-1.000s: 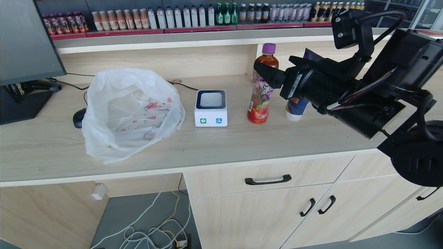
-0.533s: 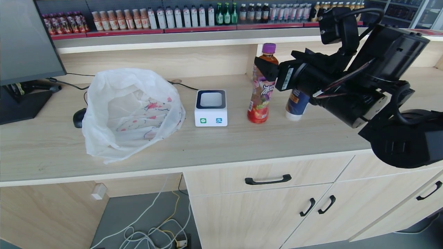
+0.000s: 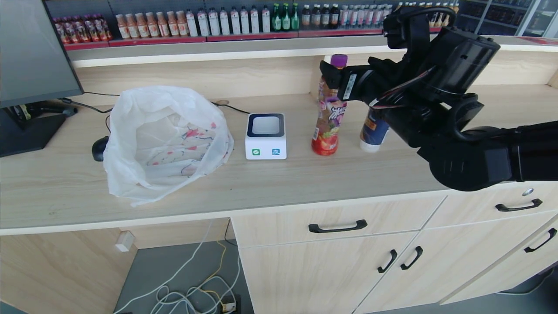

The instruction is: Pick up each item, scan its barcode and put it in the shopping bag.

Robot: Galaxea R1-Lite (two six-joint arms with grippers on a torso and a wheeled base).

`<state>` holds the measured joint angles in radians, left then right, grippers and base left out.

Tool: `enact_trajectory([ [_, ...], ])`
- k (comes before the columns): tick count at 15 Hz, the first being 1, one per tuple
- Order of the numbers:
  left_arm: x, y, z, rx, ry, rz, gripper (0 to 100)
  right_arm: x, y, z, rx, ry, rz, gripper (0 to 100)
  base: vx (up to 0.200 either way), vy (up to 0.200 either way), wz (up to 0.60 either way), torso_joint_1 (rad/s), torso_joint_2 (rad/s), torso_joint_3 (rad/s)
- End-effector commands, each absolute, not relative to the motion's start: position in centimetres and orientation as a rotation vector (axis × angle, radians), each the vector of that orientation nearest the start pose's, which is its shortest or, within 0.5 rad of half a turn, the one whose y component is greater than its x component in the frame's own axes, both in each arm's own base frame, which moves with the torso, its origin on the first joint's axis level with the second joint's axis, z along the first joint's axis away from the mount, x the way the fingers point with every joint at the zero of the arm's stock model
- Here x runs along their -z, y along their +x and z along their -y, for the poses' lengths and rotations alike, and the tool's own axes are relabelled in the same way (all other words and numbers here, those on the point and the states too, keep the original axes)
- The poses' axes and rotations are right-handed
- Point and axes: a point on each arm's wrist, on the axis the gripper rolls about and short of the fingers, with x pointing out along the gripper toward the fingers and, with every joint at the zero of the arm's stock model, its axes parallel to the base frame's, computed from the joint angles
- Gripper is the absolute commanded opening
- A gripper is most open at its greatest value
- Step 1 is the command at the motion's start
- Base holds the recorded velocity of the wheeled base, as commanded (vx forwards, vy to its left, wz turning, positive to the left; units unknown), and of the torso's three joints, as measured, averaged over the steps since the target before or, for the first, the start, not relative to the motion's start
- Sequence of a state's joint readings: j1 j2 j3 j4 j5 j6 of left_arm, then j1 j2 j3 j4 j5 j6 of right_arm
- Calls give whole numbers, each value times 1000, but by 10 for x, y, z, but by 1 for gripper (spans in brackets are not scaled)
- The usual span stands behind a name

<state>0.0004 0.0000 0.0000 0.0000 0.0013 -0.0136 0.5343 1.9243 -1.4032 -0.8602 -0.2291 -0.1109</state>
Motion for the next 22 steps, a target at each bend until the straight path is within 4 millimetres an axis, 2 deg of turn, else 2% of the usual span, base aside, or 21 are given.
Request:
enact_trajectory([
  [1,-76,-23,0,-3,-14,2,100,-287,344,-197,-282,11,317,100,0,0,0,0,0,0],
  [8,-75,-23,0,-3,-14,0,100,-274,356,-204,-261,4,291,100,0,0,0,0,0,0],
  [16,-75,-23,0,-2,-14,0,100,-244,371,-214,-266,-13,230,100,0,0,0,0,0,0],
  [22,-75,-23,0,-2,-14,0,100,-226,371,-223,-252,35,169,100,0,0,0,0,0,0],
])
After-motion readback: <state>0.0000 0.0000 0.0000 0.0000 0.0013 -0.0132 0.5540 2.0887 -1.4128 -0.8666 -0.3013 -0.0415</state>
